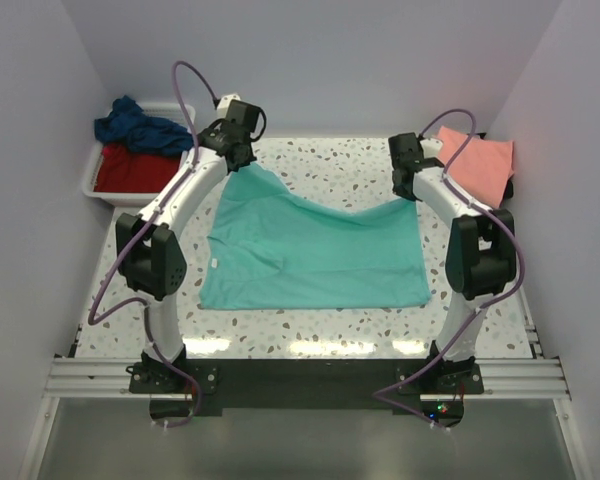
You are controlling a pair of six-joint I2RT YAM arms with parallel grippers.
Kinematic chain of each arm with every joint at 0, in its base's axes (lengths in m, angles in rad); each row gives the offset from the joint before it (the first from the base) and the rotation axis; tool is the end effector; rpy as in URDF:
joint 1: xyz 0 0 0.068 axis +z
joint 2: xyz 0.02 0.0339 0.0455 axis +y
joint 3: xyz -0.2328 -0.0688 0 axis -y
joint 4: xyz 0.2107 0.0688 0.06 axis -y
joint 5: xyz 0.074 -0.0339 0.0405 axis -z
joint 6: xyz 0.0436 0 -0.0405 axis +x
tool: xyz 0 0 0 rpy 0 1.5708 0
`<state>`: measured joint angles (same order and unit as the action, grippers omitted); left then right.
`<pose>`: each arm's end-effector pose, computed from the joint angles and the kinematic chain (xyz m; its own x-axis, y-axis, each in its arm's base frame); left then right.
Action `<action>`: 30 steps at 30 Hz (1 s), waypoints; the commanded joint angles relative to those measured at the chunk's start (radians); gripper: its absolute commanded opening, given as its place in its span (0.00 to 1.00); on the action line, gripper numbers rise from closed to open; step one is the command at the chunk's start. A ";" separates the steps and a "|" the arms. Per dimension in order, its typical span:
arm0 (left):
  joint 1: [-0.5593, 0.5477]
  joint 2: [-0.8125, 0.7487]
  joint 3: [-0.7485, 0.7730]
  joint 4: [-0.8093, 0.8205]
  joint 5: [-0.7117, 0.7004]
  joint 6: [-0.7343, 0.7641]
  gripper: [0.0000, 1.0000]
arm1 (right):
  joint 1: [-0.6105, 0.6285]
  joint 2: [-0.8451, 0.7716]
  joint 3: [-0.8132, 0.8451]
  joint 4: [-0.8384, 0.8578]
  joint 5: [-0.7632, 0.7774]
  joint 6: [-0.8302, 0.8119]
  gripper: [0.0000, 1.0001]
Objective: Fold and stack the t-shirts
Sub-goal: Fold the tshirt
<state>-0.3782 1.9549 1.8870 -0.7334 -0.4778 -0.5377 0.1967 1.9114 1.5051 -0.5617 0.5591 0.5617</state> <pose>0.3791 -0.1290 0.2939 -0.5890 -0.2554 -0.7667 -0.3156 0.9461 -0.0727 0.3752 0.0512 0.2134 -0.6149 0.3379 -0.7126 0.5397 0.8391 -0.0678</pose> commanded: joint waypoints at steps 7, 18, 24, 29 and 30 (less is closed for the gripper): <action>0.016 -0.083 -0.087 -0.018 -0.071 -0.045 0.00 | -0.006 -0.072 -0.017 -0.030 0.055 0.003 0.00; 0.016 -0.228 -0.296 -0.027 -0.050 -0.084 0.00 | -0.017 -0.152 -0.115 -0.061 0.085 0.032 0.00; 0.015 -0.286 -0.379 -0.037 -0.024 -0.103 0.00 | -0.017 -0.207 -0.180 -0.064 0.062 0.035 0.00; 0.015 -0.332 -0.480 -0.046 0.008 -0.128 0.00 | -0.017 -0.256 -0.264 -0.063 0.022 0.038 0.00; 0.015 -0.336 -0.495 -0.049 0.011 -0.139 0.00 | -0.017 -0.262 -0.278 -0.061 0.015 0.038 0.00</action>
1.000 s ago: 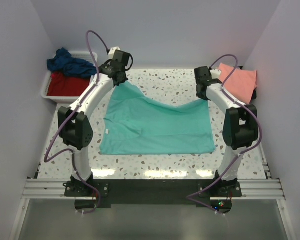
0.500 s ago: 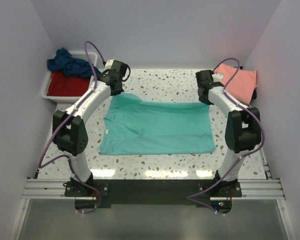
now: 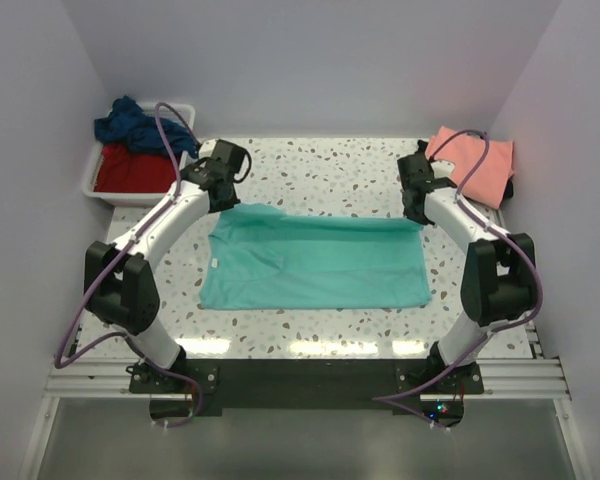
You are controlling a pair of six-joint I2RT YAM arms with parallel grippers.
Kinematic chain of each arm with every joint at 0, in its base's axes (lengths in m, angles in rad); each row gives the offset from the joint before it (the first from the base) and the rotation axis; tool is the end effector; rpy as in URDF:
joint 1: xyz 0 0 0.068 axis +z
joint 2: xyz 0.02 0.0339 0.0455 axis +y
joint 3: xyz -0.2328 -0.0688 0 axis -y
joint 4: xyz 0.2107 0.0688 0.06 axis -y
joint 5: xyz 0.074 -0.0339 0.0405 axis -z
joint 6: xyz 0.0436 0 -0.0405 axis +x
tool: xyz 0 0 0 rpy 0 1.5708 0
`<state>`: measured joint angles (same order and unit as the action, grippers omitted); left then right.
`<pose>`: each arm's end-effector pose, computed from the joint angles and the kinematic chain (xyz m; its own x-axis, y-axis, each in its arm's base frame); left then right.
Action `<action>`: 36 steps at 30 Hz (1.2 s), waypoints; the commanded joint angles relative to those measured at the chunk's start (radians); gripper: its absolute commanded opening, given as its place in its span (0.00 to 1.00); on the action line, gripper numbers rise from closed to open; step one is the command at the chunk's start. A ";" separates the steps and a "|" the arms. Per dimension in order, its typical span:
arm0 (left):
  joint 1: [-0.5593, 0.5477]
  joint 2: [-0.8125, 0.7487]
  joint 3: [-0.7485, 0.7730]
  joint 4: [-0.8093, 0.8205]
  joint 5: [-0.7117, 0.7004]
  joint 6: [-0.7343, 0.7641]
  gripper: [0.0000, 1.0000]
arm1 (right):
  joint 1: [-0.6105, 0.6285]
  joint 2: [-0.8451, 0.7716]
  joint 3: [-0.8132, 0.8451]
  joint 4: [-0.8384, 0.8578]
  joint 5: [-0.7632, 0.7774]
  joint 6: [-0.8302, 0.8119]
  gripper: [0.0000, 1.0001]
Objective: Fold and stack the t-shirts
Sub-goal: Fold the tshirt
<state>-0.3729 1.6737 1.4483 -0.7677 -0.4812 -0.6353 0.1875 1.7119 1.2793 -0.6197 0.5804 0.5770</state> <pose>0.3093 -0.0993 0.2621 -0.6799 -0.2989 -0.6696 -0.3925 0.9197 -0.0120 0.3227 0.0369 0.2142 -0.6546 0.3401 -0.6752 0.5586 0.8193 -0.1288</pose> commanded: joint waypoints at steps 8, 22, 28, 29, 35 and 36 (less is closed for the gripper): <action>0.009 -0.112 -0.213 -0.012 0.036 -0.081 0.00 | -0.008 -0.115 -0.184 0.006 -0.063 0.043 0.00; 0.009 -0.115 -0.316 -0.010 0.062 -0.113 0.00 | -0.006 -0.167 -0.287 0.000 -0.100 0.046 0.00; 0.008 -0.104 -0.362 -0.001 0.084 -0.122 0.00 | -0.002 -0.193 -0.304 -0.017 -0.102 0.047 0.27; 0.009 -0.104 -0.367 -0.002 0.084 -0.125 0.00 | 0.001 -0.211 -0.305 -0.024 -0.100 0.049 0.29; 0.009 -0.108 -0.393 -0.024 0.089 -0.155 0.28 | 0.033 -0.276 -0.314 -0.044 -0.077 0.050 0.29; 0.009 -0.109 -0.399 -0.019 0.096 -0.156 0.32 | 0.041 -0.278 -0.304 -0.048 -0.074 0.049 0.29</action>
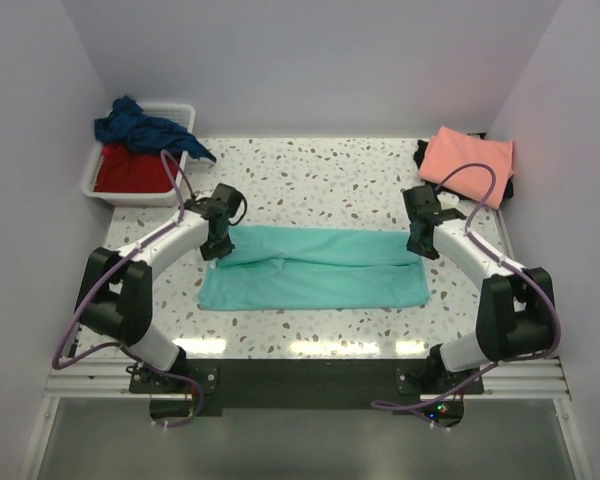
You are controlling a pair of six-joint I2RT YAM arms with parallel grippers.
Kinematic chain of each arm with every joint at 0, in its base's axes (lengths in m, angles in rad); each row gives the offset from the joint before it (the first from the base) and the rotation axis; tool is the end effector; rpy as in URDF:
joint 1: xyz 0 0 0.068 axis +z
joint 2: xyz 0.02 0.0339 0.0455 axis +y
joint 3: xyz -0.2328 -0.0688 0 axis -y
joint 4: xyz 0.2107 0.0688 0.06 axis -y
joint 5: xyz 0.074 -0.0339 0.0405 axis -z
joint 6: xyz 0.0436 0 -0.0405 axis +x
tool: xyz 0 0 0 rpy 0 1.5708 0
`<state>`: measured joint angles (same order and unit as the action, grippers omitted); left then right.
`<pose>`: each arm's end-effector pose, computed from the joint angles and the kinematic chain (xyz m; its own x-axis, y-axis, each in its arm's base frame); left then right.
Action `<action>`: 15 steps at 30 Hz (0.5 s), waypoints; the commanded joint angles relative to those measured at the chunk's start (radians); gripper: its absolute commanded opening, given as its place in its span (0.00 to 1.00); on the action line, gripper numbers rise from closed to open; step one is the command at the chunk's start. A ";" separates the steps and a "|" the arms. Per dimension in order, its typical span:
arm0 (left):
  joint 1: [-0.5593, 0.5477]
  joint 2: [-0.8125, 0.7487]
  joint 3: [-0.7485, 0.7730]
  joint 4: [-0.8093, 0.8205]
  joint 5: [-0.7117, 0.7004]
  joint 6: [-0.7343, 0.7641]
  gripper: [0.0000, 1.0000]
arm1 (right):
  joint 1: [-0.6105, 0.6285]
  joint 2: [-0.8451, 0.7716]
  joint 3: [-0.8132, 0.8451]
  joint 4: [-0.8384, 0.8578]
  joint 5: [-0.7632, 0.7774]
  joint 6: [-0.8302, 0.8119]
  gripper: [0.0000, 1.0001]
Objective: Fold and stack the t-shirts
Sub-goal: Fold the tshirt
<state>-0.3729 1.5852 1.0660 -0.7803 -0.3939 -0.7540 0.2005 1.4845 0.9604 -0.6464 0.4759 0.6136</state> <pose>0.2544 -0.0816 0.1837 -0.8188 -0.3585 -0.4485 -0.4388 0.8945 0.0861 0.2552 0.0315 0.1881 -0.7391 0.3721 -0.5615 0.5180 0.8469 -0.1206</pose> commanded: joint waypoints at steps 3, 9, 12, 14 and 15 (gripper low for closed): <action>0.008 -0.027 -0.024 -0.008 0.020 -0.042 0.44 | 0.056 -0.043 0.041 -0.021 0.032 0.005 0.29; 0.008 -0.091 -0.014 -0.014 -0.013 -0.054 0.53 | 0.126 0.023 0.095 0.037 -0.054 -0.026 0.30; 0.009 -0.129 -0.015 0.033 0.006 -0.024 0.55 | 0.154 0.062 0.126 0.083 -0.123 -0.029 0.30; 0.008 -0.139 -0.015 0.071 0.050 0.007 0.54 | 0.169 0.101 0.161 0.125 -0.183 -0.035 0.31; 0.008 -0.139 -0.014 0.078 0.067 0.016 0.53 | 0.174 0.123 0.181 0.129 -0.212 -0.031 0.31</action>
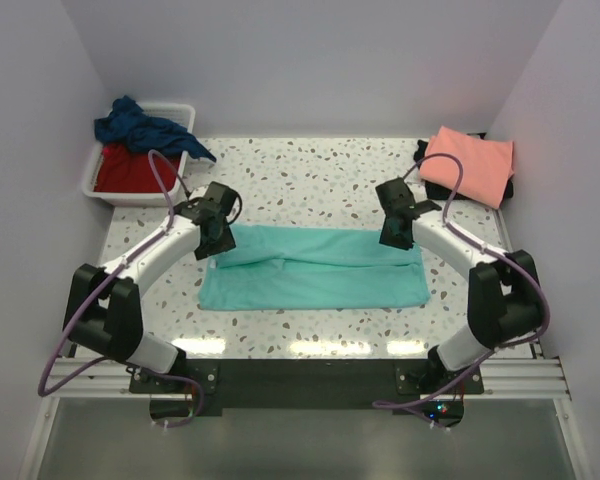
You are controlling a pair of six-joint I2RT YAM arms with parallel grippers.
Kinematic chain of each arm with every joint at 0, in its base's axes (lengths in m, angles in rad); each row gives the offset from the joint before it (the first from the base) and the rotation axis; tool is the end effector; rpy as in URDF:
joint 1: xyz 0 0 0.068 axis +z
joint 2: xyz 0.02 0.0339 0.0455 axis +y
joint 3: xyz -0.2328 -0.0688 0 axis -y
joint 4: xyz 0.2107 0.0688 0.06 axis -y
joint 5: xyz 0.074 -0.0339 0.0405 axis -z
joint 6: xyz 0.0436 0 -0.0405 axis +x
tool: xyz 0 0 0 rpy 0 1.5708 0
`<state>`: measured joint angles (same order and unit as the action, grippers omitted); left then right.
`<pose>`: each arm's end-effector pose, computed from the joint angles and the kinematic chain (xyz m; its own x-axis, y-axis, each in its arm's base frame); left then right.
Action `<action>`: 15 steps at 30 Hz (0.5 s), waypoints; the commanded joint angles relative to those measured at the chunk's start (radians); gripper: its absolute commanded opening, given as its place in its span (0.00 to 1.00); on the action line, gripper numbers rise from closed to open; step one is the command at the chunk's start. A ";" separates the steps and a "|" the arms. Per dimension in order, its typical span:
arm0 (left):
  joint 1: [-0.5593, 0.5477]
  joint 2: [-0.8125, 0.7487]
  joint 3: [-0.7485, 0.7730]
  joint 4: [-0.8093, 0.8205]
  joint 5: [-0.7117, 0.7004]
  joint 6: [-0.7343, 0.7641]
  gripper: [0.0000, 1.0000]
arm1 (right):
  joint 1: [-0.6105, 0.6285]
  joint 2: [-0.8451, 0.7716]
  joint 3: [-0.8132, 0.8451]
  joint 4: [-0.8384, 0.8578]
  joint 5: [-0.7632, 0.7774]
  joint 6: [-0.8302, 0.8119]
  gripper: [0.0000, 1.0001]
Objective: Fold and stack the t-shirts
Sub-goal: Fold the tshirt
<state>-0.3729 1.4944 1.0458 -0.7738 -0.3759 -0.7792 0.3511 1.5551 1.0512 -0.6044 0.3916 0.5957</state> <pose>0.2454 -0.0788 0.2006 -0.7789 -0.3972 -0.4854 -0.4570 0.8894 0.0056 0.2694 0.0810 0.1948 -0.7842 0.2651 -0.5610 0.3407 0.9396 -0.0324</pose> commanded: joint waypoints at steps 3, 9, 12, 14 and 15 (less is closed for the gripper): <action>0.008 -0.048 0.013 0.073 0.057 0.044 0.52 | 0.049 0.153 0.191 0.110 -0.200 -0.025 0.32; 0.009 -0.051 -0.006 0.181 0.103 0.058 0.53 | 0.121 0.342 0.378 0.193 -0.352 -0.030 0.28; 0.009 -0.019 0.011 0.255 0.143 0.067 0.53 | 0.149 0.410 0.463 0.203 -0.390 -0.033 0.27; 0.009 0.025 0.040 0.294 0.155 0.077 0.54 | 0.160 0.434 0.510 0.187 -0.414 -0.034 0.27; 0.008 0.045 0.052 0.306 0.175 0.086 0.54 | 0.167 0.448 0.520 0.189 -0.424 -0.034 0.27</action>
<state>-0.3721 1.4750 1.0485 -0.5941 -0.2649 -0.7353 0.4950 1.9778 1.4826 -0.4465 0.0513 0.5755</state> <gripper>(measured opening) 0.534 0.277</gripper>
